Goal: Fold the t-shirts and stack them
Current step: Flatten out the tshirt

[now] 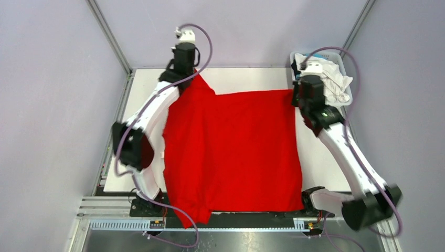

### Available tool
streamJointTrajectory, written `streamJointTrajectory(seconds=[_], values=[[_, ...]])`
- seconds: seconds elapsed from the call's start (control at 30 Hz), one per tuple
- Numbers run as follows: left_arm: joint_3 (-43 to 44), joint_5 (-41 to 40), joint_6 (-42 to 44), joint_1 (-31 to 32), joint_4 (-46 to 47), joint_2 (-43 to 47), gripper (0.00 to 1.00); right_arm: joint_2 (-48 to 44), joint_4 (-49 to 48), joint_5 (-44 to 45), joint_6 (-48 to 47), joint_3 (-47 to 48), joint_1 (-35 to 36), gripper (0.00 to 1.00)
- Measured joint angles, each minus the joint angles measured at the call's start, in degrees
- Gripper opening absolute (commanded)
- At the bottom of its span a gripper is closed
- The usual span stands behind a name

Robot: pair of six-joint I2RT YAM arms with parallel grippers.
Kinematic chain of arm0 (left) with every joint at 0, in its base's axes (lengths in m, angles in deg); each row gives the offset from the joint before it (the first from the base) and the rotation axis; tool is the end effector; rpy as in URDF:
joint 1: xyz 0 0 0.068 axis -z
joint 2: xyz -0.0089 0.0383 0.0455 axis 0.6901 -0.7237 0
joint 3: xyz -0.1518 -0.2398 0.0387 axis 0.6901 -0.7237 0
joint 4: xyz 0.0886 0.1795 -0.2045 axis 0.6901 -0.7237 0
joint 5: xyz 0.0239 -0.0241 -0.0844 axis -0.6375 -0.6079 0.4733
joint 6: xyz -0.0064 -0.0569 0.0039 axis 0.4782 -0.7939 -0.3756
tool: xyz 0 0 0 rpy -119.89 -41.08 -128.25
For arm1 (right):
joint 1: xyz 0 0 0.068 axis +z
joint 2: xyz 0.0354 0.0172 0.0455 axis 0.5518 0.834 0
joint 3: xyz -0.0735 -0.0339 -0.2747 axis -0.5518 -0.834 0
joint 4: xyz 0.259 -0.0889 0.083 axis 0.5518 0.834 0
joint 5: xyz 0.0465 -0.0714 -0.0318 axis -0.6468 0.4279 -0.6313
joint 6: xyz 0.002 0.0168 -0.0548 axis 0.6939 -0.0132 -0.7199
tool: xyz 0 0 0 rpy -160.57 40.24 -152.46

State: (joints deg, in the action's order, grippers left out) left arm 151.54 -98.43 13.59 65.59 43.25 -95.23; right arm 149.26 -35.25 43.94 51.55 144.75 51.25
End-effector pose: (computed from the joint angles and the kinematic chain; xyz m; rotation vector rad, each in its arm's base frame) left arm 0.4353 -0.1512 0.3926 -0.0549 1.8491 0.2798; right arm 0.2826 0.0744 0.3949 0.0551 1.8953 -0.0945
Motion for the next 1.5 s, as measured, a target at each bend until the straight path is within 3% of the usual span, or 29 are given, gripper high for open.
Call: streamJointTrajectory(seconds=[0.03,0.07,0.13,0.17,0.2,0.37,0.63,0.83,1.13,1.5], values=[[0.8,0.3,-0.2,-0.5,-1.3,-4.6,0.25,4.2,-1.4,0.0,0.2,-0.8,-0.5,0.59],[2.7,0.7,-0.4,-1.0,-3.0,-9.4,0.35,10.0,-3.2,-0.3,0.1,-1.0,-1.0,0.76],[9.6,1.2,-1.0,-1.8,-7.3,-19.3,0.91,16.7,-4.5,-0.8,1.0,-0.5,-2.0,0.98],[12.2,1.3,-0.7,-2.0,-8.5,-22.5,0.98,20.7,-4.5,-1.1,1.4,0.6,-2.3,0.99],[15.9,1.4,-1.3,-2.2,-11.0,-26.0,0.99,23.5,-4.5,-1.4,1.9,1.6,-2.6,0.99],[17.9,2.1,-4.6,-2.7,-14.7,-27.0,0.99,28.1,-4.5,-3.9,3.9,3.7,-2.8,0.99],[1.2,13.0,-18.4,-4.2,-13.1,-9.8,0.99,17.6,-7.8,-16.5,9.5,-5.2,-2.8,1.0],[-4.4,22.3,-27.4,-8.0,-10.8,-10.1,0.96,16.9,-9.0,-25.6,12.6,-13.1,-2.6,0.99],[-4.4,33.1,-34.0,-12.3,-10.9,-20.6,0.6,22.7,-7.9,-29.7,14.4,-13.8,-2.5,1.0],[-1.9,35.0,-36.5,-12.4,-10.6,-23.9,0.39,22.8,-5.7,-28.8,14.4,-13.8,-2.5,0.99]])
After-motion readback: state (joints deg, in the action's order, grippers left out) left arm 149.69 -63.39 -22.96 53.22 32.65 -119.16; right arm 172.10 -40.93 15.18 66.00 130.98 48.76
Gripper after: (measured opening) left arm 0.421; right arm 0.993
